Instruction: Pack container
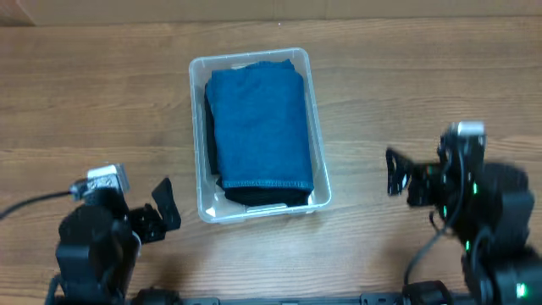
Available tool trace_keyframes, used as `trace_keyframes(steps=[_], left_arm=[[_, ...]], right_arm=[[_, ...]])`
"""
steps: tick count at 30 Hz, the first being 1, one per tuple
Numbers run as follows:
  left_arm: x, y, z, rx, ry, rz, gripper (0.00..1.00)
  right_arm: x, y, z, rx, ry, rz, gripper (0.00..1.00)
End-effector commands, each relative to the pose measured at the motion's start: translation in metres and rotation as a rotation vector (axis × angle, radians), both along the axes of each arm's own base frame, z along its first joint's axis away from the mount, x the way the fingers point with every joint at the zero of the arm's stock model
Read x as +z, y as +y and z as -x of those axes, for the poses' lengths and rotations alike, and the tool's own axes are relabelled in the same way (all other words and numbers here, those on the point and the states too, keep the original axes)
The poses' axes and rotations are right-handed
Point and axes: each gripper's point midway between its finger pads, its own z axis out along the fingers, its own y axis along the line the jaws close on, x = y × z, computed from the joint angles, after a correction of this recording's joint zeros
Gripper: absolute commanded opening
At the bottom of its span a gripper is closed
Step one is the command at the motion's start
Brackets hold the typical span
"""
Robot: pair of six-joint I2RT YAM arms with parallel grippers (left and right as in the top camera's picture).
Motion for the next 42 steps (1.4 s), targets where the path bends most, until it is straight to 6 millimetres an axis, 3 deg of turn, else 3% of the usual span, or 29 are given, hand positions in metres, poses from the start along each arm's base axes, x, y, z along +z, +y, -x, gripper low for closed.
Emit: trace_keyframes(steps=[1, 6, 14, 20, 21, 25, 26, 29, 42], left_arm=[[-0.021, 0.000, 0.015, -0.001, 0.058, 0.000, 1.00], [-0.049, 0.002, 0.039, 0.000, 0.207, -0.010, 1.00], [-0.052, 0.002, 0.041, 0.000, 0.222, -0.011, 1.00], [-0.052, 0.002, 0.041, 0.000, 0.222, -0.011, 1.00], [-0.052, 0.002, 0.041, 0.000, 0.222, -0.011, 1.00], [-0.052, 0.002, 0.041, 0.000, 0.222, -0.011, 1.00], [-0.052, 0.002, 0.041, -0.001, 0.222, -0.011, 1.00], [-0.052, 0.002, 0.041, 0.000, 0.222, -0.011, 1.00], [-0.052, 0.002, 0.041, 0.000, 0.222, -0.011, 1.00]], right_arm=[[-0.032, -0.005, 0.021, -0.026, 0.078, -0.003, 1.00], [-0.060, -0.008, 0.044, -0.027, 0.230, 0.018, 1.00], [-0.062, -0.009, 0.051, -0.024, 0.223, 0.021, 1.00], [-0.064, -0.009, 0.047, -0.019, -0.191, -0.030, 1.00], [-0.061, -0.008, 0.041, -0.014, -0.325, -0.034, 1.00], [-0.060, -0.004, 0.009, 0.036, -0.537, 0.109, 1.00], [-0.068, -0.003, 0.003, 0.047, -0.574, 0.151, 1.00], [-0.114, -0.003, -0.001, 0.059, -0.455, 0.161, 1.00], [-0.113, -0.003, -0.001, 0.059, -0.455, 0.158, 1.00]])
